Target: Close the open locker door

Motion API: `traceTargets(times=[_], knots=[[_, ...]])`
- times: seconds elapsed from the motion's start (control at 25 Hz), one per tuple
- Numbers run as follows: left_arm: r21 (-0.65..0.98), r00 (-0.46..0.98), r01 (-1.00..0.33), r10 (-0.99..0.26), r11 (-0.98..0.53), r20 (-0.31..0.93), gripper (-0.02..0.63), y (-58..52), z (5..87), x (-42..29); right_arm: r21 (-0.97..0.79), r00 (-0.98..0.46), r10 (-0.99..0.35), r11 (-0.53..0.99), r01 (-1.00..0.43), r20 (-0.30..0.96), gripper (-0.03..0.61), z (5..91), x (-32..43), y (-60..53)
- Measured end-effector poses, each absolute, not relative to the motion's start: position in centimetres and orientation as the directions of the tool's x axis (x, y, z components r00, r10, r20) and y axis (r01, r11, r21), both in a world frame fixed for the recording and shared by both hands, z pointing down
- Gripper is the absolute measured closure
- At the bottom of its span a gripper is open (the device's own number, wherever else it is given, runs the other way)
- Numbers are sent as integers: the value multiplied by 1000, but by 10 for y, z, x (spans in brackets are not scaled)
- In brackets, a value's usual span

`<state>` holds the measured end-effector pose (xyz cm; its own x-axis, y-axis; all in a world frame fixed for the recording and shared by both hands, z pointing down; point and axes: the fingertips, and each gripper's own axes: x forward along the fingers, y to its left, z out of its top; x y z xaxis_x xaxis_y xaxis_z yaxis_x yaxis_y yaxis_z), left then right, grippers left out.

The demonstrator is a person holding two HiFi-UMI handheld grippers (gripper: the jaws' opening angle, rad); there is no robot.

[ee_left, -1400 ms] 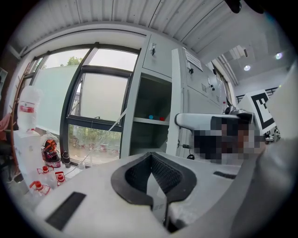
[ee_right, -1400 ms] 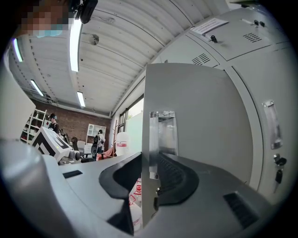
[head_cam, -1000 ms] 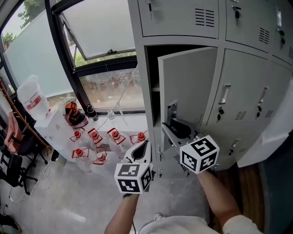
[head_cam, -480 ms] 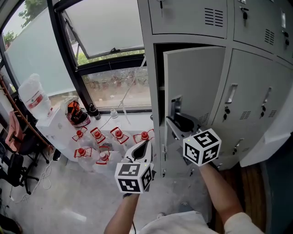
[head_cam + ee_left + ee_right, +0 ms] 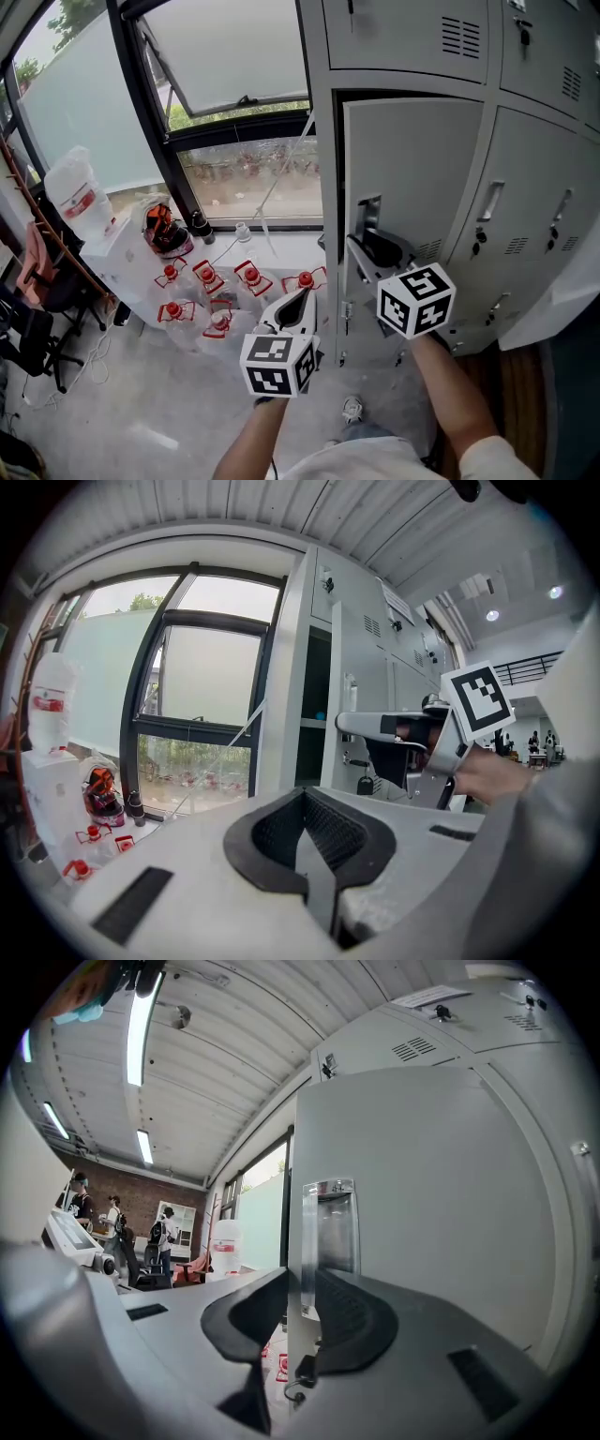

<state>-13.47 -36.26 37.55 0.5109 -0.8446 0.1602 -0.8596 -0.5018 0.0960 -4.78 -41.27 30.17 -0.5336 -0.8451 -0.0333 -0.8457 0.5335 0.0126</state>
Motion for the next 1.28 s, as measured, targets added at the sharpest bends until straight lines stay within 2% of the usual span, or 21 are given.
traceTargets(times=[1.28], knots=[[72,513,-858,-843,-508,165,606,-449,368,-129,7,-502,-863,502,-865,-52,535,302,-48,-483]])
